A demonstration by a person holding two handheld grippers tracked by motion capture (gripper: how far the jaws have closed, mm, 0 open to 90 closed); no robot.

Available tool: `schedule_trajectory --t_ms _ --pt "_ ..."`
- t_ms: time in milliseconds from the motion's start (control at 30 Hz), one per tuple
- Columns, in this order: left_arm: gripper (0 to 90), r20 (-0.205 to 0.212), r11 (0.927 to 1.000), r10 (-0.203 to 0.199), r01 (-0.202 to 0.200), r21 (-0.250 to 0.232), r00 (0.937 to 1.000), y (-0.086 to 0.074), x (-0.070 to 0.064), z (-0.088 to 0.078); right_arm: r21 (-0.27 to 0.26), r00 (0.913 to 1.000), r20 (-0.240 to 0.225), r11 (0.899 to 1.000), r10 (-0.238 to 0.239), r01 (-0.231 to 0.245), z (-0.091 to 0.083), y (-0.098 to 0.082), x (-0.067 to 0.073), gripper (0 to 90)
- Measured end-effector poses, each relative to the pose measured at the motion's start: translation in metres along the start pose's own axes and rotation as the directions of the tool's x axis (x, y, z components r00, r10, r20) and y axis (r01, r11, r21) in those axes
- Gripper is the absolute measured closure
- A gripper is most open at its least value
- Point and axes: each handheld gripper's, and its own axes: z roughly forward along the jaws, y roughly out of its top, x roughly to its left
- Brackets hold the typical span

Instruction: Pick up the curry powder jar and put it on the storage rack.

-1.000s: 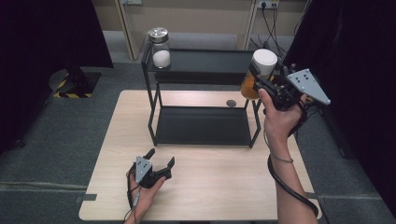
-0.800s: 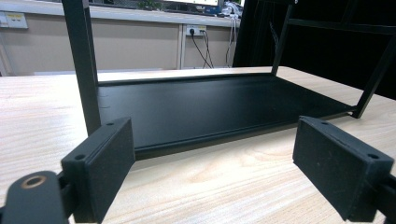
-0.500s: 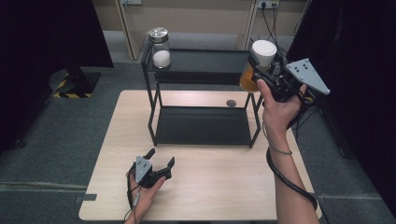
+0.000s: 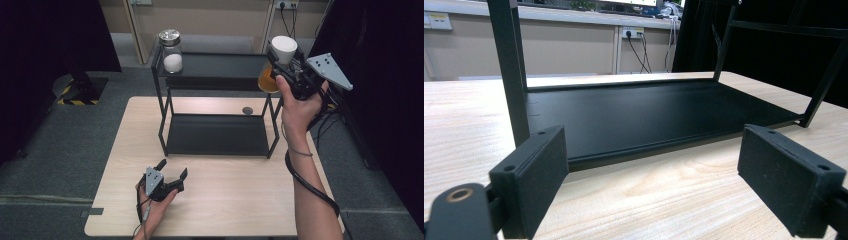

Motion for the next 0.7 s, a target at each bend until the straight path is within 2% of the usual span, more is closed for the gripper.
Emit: schedule_trajectory --t_ms 700 --pt "12.3 0.003 0.9999 0.011 -0.011 0.003 0.9999 0.001 0.0 0.0 0.023 0.9998 0.021 1.0 -0.005 0.004 0.026 0.012 -0.004 34.0"
